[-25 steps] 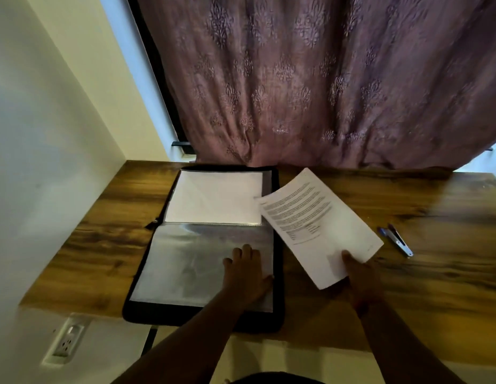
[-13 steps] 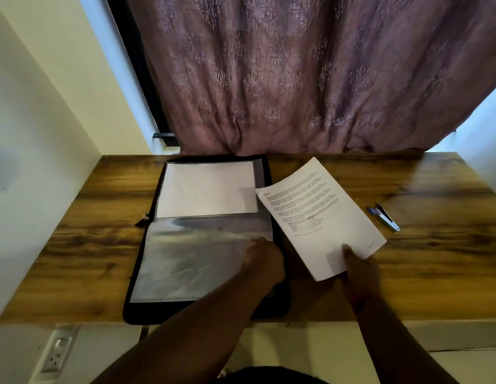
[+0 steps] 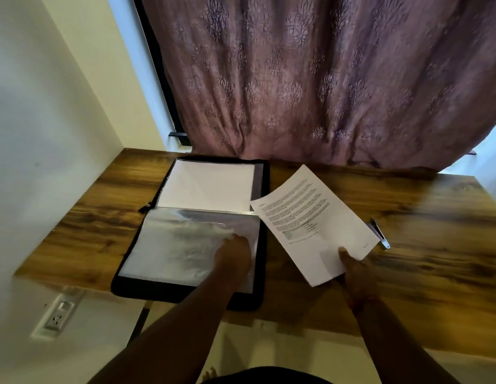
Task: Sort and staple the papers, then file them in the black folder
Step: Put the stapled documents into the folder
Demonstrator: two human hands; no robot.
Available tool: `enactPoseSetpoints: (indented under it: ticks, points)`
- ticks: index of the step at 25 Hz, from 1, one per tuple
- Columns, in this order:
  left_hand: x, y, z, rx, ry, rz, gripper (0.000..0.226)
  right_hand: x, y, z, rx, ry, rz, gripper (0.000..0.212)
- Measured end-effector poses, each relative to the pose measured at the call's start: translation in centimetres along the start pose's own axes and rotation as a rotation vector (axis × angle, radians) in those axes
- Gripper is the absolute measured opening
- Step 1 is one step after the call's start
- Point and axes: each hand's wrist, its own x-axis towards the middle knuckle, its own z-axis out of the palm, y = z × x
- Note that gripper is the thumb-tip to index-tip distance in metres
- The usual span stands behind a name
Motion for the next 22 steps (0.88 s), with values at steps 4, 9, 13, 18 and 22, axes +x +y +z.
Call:
enactPoseSetpoints:
  ticks: [4, 9, 13, 18, 22]
  points:
    - [-1.2, -0.8, 0.3, -0.188, 0.066, -0.133, 0.04, 0.5, 0.0, -2.1, -0.045, -0.04, 0.04, 0.041]
    - [-2.4, -0.2, 0.3, -0.347, 0.052, -0.312, 0.029, 0.5, 1.6, -4.3, -0.107, -0.091, 0.064, 0.063]
    - [-2.4, 0.5, 0.4, -0.414, 0.176, -0.404, 0.032, -0.3, 1.5, -5.8, -0.039, -0.143, 0.118, 0.047]
    - [-2.6, 1.4, 1.1, -0.454, 0.258, -0.415, 0.032, -0.9, 1.1, -7.1, -0.051, -0.218, 0.155, 0.038]
    - [-2.7, 1.8, 1.4, -0.439, 0.283, -0.405, 0.029, -1.1, 0.4, -7.5, -0.019, -0.292, 0.304, 0.02]
